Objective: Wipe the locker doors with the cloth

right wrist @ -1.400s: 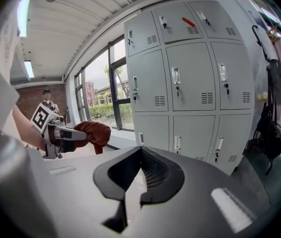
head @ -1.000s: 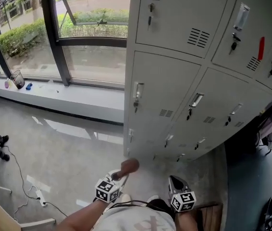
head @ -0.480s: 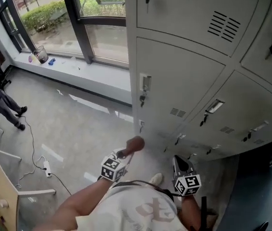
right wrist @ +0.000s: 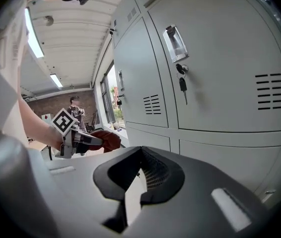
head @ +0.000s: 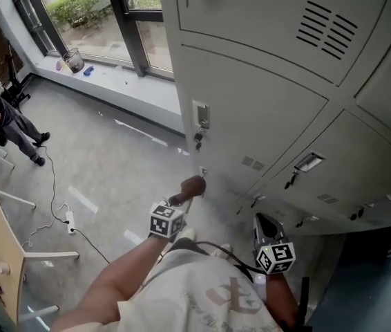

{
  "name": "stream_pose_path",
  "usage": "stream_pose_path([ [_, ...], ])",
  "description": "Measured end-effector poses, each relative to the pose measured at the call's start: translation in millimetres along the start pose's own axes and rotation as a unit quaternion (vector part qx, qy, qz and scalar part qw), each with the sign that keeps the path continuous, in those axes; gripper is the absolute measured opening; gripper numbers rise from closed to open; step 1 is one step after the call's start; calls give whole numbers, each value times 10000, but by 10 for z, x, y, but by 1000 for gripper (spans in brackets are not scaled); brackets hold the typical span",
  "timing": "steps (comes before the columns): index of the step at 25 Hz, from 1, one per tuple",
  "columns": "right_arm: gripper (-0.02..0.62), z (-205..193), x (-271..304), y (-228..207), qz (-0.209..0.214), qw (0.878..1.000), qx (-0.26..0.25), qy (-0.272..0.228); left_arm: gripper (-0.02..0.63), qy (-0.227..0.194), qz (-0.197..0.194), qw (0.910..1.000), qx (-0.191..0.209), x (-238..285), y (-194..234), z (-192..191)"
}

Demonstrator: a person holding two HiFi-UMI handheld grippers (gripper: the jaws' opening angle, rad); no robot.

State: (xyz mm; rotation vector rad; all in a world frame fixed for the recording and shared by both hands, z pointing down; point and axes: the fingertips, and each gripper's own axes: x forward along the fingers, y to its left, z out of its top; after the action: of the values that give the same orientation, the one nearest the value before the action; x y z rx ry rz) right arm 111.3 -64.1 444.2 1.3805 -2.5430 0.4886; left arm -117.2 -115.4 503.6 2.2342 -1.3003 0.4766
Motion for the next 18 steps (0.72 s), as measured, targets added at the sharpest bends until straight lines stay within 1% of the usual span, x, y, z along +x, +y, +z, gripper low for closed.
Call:
stream_pose_path([
  [2,8,-41,35,-30,-8,10000,13,84,57,-24,129,9999,-92,101,116,84],
  [5,8,-79,108,-33,-36,9998,115,164,57,66,304,9992,-243,240,309,183],
  [8,8,-47,187,11,-61,9997,175,176,58,153,384,9985,-356,352,475,297],
  [11,8,51,280,96,1,9999,135,99,58,152,440,9985,-286,446,641,448],
  [12,8,83,309,129,36,9999,117,69,58,130,427,9986,-277,480,684,500],
  [14,8,114,343,180,64,9999,134,34,58,112,343,9986,-388,549,730,555],
  [16,8,112,366,188,10,9998,179,30,58,156,242,9983,-498,629,739,571],
  [18,8,136,391,175,-90,9997,214,21,58,156,164,9985,-489,716,729,618],
])
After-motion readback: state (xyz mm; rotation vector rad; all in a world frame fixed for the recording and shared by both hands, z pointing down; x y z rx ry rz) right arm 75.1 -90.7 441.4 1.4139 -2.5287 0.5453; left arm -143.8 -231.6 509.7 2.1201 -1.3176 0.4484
